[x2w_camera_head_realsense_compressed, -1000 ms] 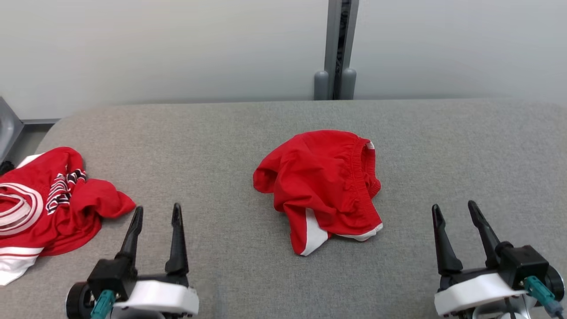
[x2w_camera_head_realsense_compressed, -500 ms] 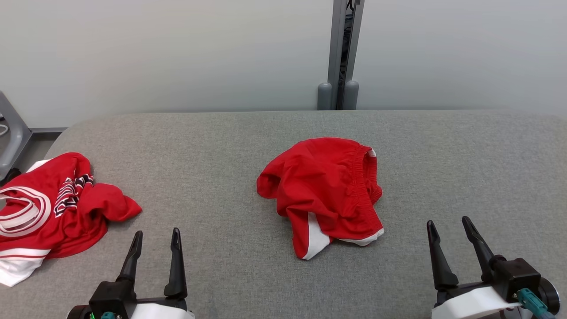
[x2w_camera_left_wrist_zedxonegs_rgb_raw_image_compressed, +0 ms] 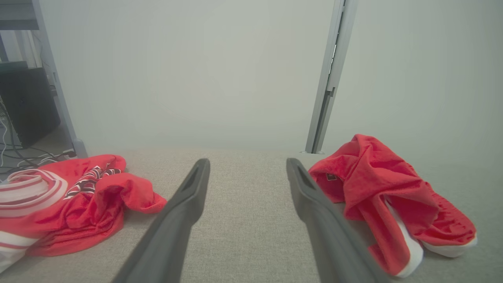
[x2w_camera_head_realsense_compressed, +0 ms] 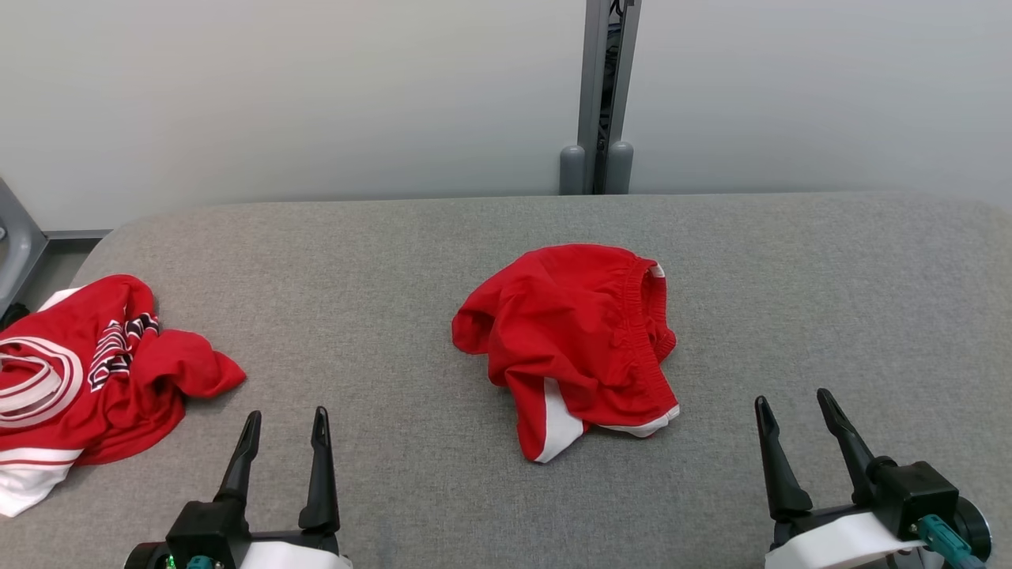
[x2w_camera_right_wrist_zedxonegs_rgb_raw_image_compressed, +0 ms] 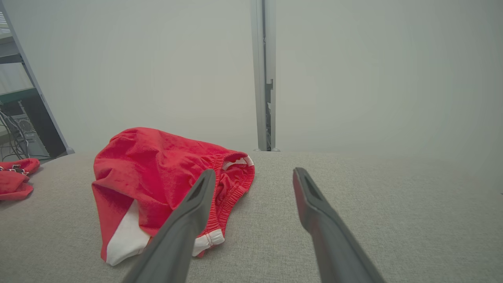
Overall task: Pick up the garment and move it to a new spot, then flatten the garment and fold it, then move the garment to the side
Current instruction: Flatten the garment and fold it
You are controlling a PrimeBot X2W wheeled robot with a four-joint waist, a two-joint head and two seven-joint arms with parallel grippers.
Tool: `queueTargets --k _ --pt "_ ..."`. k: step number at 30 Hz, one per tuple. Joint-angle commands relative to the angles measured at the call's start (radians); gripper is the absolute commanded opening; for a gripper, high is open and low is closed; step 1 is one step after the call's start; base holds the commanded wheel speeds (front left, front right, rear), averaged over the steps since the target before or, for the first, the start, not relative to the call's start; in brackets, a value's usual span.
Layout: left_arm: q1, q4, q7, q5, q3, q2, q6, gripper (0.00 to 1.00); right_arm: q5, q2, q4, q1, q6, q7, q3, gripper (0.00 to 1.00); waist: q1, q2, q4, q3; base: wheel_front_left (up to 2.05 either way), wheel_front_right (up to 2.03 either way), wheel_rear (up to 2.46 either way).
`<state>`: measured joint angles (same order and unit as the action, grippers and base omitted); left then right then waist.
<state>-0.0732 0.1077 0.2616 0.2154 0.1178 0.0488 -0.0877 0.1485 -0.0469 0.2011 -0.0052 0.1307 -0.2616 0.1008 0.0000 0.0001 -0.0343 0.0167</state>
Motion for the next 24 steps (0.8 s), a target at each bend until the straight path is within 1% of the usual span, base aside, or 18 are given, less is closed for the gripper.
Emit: queueTargets --k 1,5,7,11,12,16,21,24 --pt "0.014 0.0 0.004 -0.008 0.001 0.003 0.002 1.0 0.002 -0.007 -0.002 0.001 0.0 -0.005 -0.003 1.0 0.0 -0.0001 0.001 0.0 0.0 0.0 0.0" --pt "0.023 -0.001 0.004 -0.025 0.02 0.003 0.005 1.0 0.007 -0.007 -0.005 -0.001 0.0 -0.005 -0.001 1.0 0.0 -0.0001 0.005 -0.003 0.0 0.0 0.0" --pt "0.032 0.017 0.004 -0.016 0.036 0.003 0.009 1.0 0.005 -0.007 -0.004 -0.005 0.0 -0.005 -0.001 1.0 0.0 -0.0001 0.01 -0.009 0.0 0.0 0.0" --pt "0.083 0.033 0.004 -0.028 0.1 0.002 0.033 1.0 -0.002 -0.007 -0.001 -0.018 0.0 -0.005 -0.012 1.0 0.0 -0.0001 0.024 -0.028 0.0 0.0 0.0" --pt "0.083 0.033 0.004 -0.028 0.1 0.002 0.033 1.0 -0.002 -0.007 -0.001 -0.018 0.0 -0.005 -0.012 1.0 0.0 -0.0001 0.024 -0.028 0.0 0.0 0.0" --pt "0.166 0.052 0.004 -0.04 0.194 0.003 0.065 1.0 -0.01 -0.007 -0.005 -0.034 0.0 -0.005 -0.026 1.0 0.0 -0.0001 0.046 -0.061 0.0 0.0 0.0" --pt "0.291 0.105 0.004 -0.086 0.323 0.003 0.114 1.0 -0.015 -0.006 -0.016 -0.075 0.0 -0.005 -0.063 1.0 0.0 -0.0001 0.09 -0.119 0.0 0.0 0.0" --pt "0.364 0.149 0.003 -0.078 0.392 0.003 0.138 1.0 -0.017 -0.007 -0.016 -0.094 0.0 -0.005 -0.075 1.0 0.0 -0.0001 0.116 -0.15 0.0 0.0 0.0"
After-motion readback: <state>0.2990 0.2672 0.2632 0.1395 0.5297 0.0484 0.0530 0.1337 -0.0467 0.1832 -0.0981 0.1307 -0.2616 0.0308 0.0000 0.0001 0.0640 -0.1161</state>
